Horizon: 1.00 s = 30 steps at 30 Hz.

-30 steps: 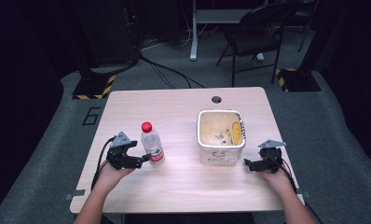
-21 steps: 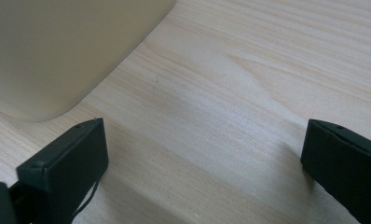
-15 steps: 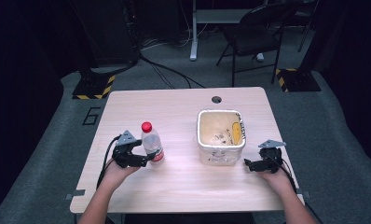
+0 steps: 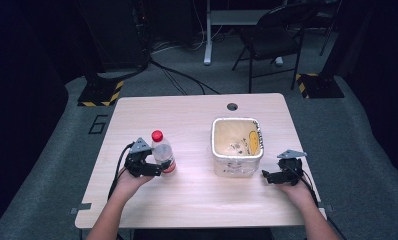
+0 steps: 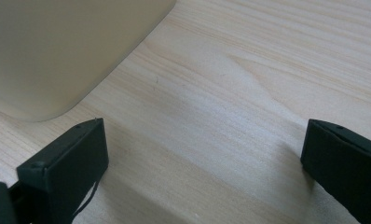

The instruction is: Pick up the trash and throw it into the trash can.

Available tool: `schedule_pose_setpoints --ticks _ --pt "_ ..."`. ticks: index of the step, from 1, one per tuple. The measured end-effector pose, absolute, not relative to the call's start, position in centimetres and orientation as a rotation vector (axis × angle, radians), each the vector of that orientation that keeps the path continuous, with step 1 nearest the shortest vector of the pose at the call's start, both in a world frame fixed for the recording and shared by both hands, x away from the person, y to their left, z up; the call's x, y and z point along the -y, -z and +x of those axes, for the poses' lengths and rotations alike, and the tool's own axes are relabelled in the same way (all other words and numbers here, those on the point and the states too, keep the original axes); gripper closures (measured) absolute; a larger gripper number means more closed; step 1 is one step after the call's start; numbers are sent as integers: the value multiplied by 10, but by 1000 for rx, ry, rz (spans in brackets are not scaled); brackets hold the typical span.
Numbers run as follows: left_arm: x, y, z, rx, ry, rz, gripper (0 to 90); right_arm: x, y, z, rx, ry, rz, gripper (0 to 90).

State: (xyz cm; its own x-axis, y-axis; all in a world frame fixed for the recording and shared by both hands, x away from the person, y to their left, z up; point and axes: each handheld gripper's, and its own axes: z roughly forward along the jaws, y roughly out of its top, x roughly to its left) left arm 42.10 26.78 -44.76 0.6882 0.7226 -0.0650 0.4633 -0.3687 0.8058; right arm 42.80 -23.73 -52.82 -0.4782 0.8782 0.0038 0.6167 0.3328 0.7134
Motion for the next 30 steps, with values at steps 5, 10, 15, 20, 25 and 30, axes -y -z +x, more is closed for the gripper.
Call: schedule_pose_setpoints --ticks 5,10,15,20,25,30 --pt "-264 448 424 -905 -382 2044 176 237 528 428 -2220 -934 1321 0" --pt "-260 450 425 -891 -387 2071 240 237 528 428 -2220 -934 1321 0" --pt "-260 449 425 -897 -395 2064 257 237 528 428 -2220 -934 1321 0" --pt "-261 446 426 -892 -406 2070 266 237 528 428 -2220 -935 1321 0" --pt "-262 442 425 -891 -409 2062 267 237 528 428 -2220 -935 1322 0" --pt "-262 435 425 -887 -412 2061 267 237 528 428 -2220 -935 1322 0"
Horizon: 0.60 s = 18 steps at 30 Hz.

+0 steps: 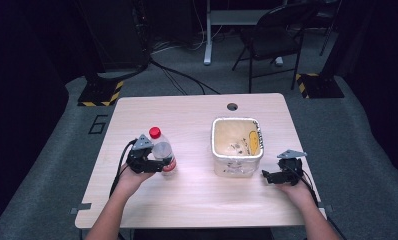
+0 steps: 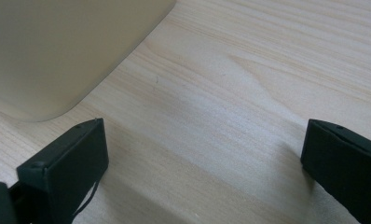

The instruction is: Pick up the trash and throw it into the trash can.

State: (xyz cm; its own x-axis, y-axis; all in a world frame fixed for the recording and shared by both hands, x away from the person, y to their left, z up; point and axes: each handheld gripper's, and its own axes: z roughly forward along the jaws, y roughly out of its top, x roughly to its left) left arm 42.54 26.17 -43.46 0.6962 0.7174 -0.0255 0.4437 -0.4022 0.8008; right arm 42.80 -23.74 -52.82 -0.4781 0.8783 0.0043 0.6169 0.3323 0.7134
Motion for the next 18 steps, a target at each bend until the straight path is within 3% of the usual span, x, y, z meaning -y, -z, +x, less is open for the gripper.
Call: schedule_pose_setpoints --ticks 18 --pt "-254 397 423 -849 -430 2082 269 238 528 428 -2219 -936 1315 0"
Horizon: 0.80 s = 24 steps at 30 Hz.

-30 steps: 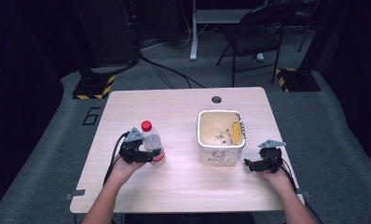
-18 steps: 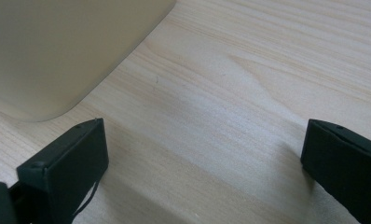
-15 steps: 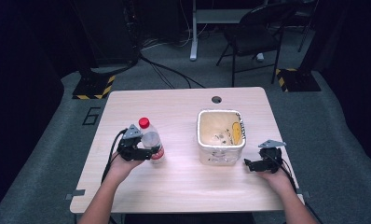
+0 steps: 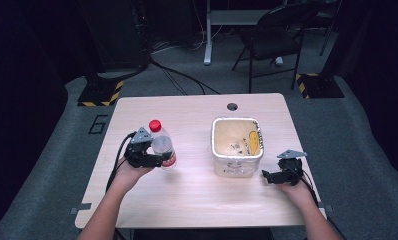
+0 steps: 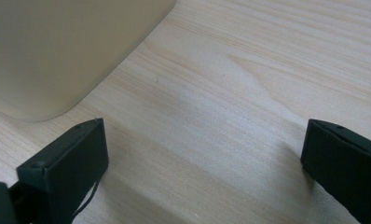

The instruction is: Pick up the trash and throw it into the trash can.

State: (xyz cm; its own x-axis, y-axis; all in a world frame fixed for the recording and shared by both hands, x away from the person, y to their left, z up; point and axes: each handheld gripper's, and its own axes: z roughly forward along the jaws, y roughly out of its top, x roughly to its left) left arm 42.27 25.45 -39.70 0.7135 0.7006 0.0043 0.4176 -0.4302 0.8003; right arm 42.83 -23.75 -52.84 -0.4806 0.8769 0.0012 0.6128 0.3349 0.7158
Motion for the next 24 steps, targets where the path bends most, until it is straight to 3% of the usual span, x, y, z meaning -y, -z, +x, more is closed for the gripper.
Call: schedule_pose_setpoints --ticks 24 --pt "-229 364 430 -793 -419 2104 270 237 528 428 -2220 -935 1319 0"
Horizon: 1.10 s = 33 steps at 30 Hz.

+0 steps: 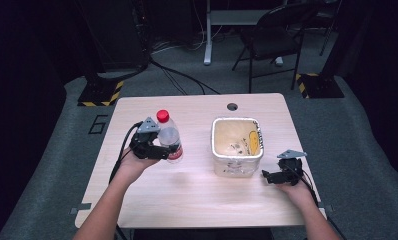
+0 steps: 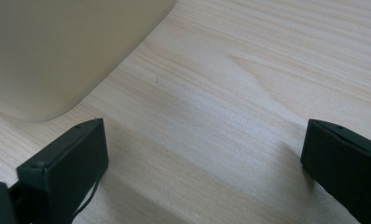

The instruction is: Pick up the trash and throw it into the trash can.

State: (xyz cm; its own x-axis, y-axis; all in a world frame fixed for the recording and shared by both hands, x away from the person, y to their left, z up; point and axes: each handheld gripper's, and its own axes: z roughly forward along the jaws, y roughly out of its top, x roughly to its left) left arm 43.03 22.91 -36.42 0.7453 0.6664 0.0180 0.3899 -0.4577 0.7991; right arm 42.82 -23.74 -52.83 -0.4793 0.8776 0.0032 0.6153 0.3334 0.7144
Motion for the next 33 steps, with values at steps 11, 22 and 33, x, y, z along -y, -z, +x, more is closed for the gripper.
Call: schedule_pose_setpoints --ticks 11,22,33 --pt "-211 355 437 -760 -403 2109 270 237 528 428 -2220 -935 1319 0" --pt "-195 340 443 -720 -388 2106 270 237 528 428 -2220 -935 1319 0" --pt "-183 329 445 -688 -377 2106 271 237 528 428 -2220 -935 1321 0"
